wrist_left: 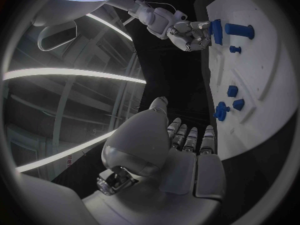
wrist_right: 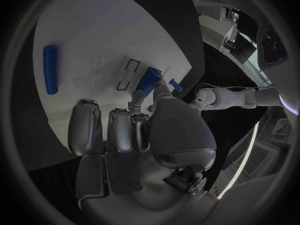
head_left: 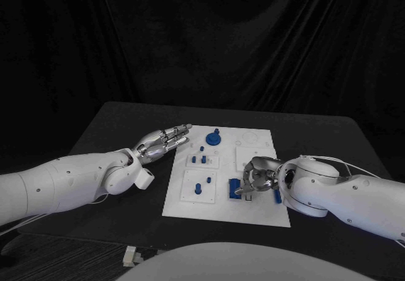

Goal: Assemble the parts on the task board

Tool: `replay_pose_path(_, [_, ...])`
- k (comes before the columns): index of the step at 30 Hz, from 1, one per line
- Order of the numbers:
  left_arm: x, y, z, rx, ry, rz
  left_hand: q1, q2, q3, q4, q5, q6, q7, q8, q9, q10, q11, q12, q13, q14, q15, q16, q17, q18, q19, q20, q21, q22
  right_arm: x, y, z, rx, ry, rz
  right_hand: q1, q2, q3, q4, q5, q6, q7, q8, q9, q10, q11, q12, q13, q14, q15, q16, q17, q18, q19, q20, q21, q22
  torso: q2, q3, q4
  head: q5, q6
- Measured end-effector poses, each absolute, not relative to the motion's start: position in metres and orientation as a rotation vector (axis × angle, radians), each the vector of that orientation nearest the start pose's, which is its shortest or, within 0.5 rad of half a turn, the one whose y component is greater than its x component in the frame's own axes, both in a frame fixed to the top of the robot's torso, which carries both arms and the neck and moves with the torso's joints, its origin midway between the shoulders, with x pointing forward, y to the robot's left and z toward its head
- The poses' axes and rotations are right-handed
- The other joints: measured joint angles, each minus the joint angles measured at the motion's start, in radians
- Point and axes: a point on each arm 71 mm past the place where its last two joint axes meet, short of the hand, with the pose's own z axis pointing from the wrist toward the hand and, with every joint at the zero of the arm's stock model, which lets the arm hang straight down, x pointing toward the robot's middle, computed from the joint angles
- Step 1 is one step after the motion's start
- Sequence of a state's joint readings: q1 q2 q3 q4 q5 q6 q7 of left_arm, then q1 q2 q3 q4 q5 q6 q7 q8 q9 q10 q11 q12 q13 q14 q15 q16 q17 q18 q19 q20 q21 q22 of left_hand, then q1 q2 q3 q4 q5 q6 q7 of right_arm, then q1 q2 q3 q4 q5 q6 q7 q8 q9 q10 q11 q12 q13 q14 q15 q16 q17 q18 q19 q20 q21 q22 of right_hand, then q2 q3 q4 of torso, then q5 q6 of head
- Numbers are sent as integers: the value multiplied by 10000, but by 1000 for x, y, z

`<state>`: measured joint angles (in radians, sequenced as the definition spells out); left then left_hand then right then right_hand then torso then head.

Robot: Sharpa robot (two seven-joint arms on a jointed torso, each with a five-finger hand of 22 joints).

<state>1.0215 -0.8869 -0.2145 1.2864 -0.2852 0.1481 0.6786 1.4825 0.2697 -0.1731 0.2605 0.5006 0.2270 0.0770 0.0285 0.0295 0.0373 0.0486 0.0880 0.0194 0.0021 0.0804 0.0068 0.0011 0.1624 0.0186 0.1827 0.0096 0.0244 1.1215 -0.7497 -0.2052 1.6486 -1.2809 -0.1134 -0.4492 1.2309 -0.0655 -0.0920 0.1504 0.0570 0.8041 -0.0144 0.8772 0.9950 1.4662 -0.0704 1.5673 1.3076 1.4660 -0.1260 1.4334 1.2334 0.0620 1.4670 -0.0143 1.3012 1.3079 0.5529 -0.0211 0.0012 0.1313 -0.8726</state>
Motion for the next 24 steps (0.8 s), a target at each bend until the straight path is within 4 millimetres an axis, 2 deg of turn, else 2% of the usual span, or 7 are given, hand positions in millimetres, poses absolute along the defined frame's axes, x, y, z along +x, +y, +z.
replay_pose_path(12, [434,280,-313,-8549,17133,-16950,4,5,0,0,0,0,0,0,0,-17,17,0,0,0,0,0,3,0,0,0,0,0,406,-136,-288,-786,22353,5557,235,119,112,-30,-9,-2,-2,78,105,0,0,0,-1,0,0,0,0,0,0,0,-39,-1,-1,0,-4,-1,0])
replay_pose_path(20, [434,280,-314,-8556,17142,-16947,5,5,27,27,0,0,0,0,-1,-17,17,0,0,-37,37,0,5,0,0,0,0,8,405,-136,-287,-805,22210,5705,456,-9,180,-37,-8,-110,32,93,215,0,0,0,-2,0,0,-1,54,-1,0,1,-40,-2,-1,0,-4,-1,0])
replay_pose_path(24, [434,280,-314,-8559,17146,-16948,5,5,27,28,0,0,0,0,-1,-16,17,0,0,-37,36,0,5,1,-1,0,0,7,403,-140,-287,-739,22081,5773,257,-303,140,400,-7,-110,32,127,286,0,0,0,-2,0,0,0,99,0,0,1,-39,-2,-1,0,-4,14,0])
